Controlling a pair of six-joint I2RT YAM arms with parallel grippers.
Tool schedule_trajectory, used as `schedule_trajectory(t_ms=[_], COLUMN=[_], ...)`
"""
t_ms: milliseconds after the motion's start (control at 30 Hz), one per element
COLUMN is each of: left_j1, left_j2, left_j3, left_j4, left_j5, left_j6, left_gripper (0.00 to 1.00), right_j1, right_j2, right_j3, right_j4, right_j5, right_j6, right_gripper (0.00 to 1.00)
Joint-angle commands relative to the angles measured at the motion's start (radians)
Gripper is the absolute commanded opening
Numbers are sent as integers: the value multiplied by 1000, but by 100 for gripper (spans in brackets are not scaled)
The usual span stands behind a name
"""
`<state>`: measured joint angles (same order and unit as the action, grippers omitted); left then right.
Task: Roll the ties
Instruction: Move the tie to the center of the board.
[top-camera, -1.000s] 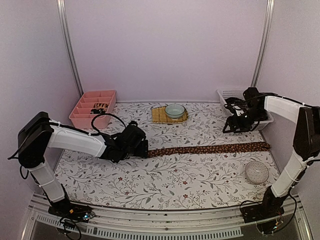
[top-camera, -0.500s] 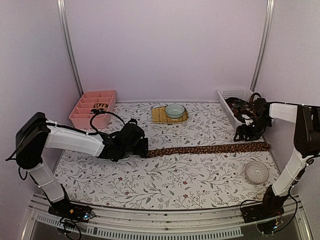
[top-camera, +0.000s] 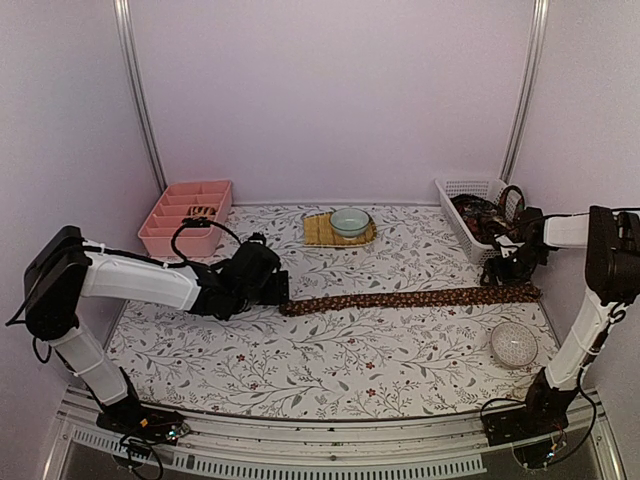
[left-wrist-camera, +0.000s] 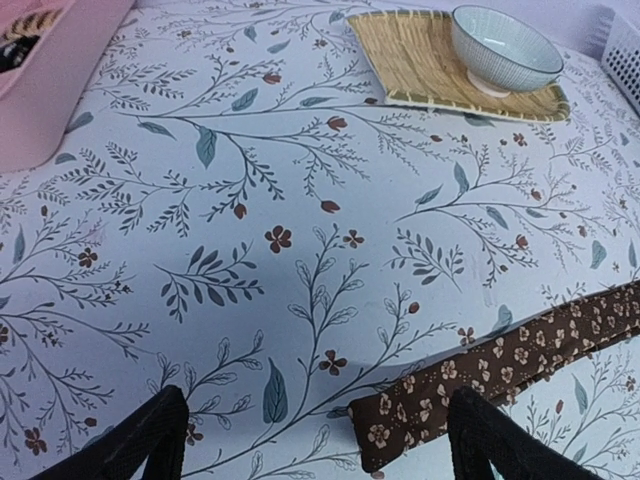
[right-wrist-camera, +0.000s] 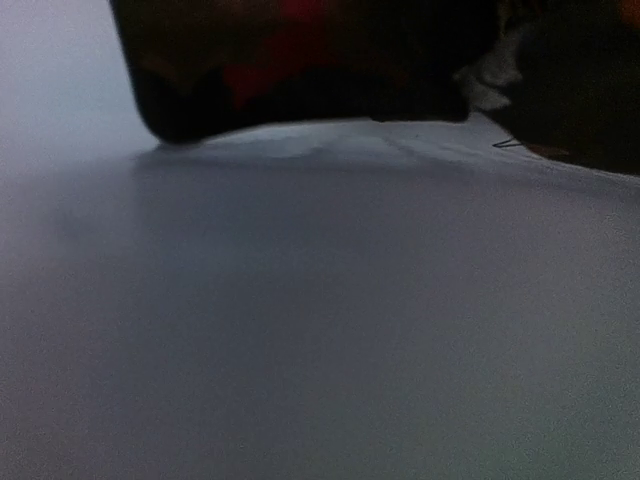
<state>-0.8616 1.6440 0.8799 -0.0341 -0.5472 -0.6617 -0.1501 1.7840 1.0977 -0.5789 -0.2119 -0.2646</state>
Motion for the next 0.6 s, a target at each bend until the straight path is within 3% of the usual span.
schedule_trajectory(t_ms=[0,400,567], left_j1=[20,26,26], left_j2=[-34,-44,-51], left_j3=[-24,-34,-41], left_j4=[17,65,71], left_j5=[-5,-18,-23], left_j6=[13,43,47], left_gripper=[90,90,90], right_j1=[-31,-29,-13], right_j2=[47,-197,-226], right_j3=[-70,3,-2], right_j4=[-64,-101,-139], right_j5=[63,-183,-227], right_j6=[-26,-105,-191], right_gripper=[78,78,77])
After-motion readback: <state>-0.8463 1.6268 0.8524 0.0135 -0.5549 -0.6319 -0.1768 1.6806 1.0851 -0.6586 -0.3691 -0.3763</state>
